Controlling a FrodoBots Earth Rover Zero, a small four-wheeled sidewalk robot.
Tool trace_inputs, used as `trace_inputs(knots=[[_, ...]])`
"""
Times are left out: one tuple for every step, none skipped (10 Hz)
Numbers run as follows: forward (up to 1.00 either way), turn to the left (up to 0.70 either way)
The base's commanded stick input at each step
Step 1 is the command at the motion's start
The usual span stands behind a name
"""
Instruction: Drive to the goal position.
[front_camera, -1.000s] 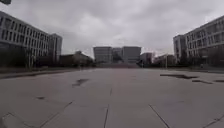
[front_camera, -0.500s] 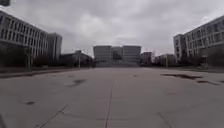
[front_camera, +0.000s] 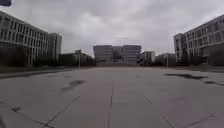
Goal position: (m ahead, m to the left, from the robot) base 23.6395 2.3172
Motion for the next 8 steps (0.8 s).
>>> trace_inputs(knots=[[0.70, 0.00], [0.70, 0.00], [0.70, 0.00], [0.70, 0.00], [0.70, 0.00], [0.70, 0.00], [0.70, 0.00], [0.70, 0.00]])
